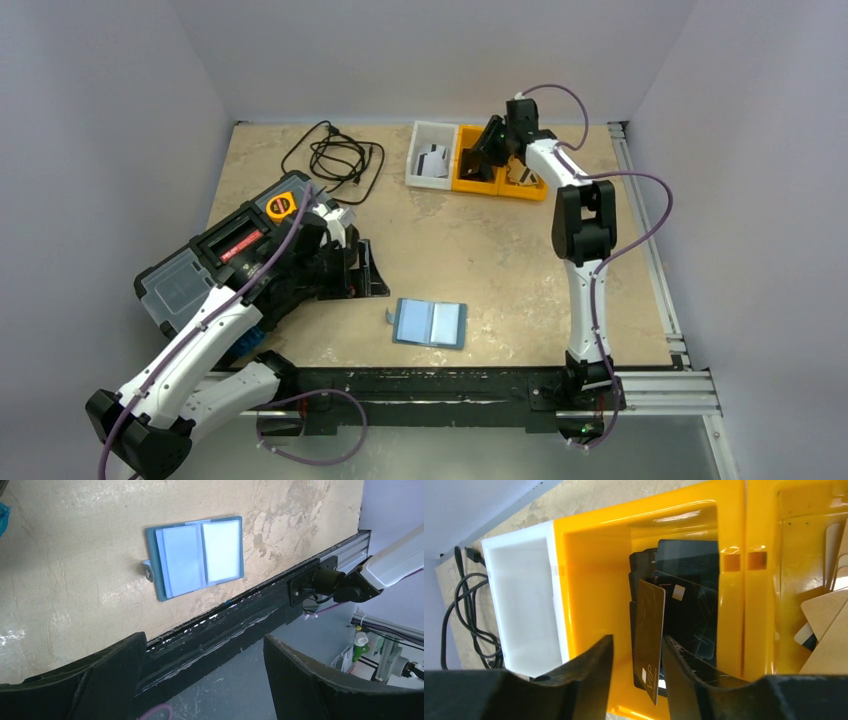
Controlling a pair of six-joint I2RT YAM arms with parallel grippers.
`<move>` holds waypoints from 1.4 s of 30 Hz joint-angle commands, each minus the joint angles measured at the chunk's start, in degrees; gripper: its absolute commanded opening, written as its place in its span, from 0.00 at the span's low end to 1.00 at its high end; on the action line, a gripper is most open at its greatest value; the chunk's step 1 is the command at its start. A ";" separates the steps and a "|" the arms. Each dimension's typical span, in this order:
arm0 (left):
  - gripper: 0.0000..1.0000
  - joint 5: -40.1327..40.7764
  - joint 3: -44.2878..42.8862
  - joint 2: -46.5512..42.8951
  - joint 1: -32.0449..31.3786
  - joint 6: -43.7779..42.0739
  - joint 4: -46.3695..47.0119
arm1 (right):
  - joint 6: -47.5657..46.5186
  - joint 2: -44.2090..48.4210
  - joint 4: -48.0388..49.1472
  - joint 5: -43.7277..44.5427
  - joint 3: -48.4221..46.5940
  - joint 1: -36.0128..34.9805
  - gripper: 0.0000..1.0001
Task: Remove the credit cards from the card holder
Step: Place the credit card in the storage box, then close the card holder at the center of the board.
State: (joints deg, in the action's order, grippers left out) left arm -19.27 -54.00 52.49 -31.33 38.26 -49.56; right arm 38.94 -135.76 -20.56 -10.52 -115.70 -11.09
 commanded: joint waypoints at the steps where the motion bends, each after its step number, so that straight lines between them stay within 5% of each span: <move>1: 0.86 1.57 1.31 -0.83 -0.50 -1.06 0.00 | -0.27 3.30 -1.23 -0.41 -2.73 -0.02 0.43; 12: 0.79 7.59 4.24 2.68 -4.24 0.42 2.65 | -0.92 18.62 -5.92 3.23 6.20 -0.18 0.54; 21: 0.58 11.50 6.16 9.45 -7.95 1.30 7.16 | -0.68 46.65 0.83 0.88 42.69 -4.46 0.52; 31: 0.54 15.86 5.93 18.59 -11.61 1.73 10.53 | 7.51 70.88 6.05 -0.03 76.55 -17.79 0.59; 42: 0.48 16.55 6.92 25.04 -12.77 2.58 14.04 | 18.40 79.22 14.11 -1.35 94.06 -29.28 0.66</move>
State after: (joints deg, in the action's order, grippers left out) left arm -3.62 -47.83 76.03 -43.55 39.90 -38.85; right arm 52.42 -58.74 -12.71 -11.46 -23.49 -38.63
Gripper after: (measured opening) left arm 0.499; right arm 0.646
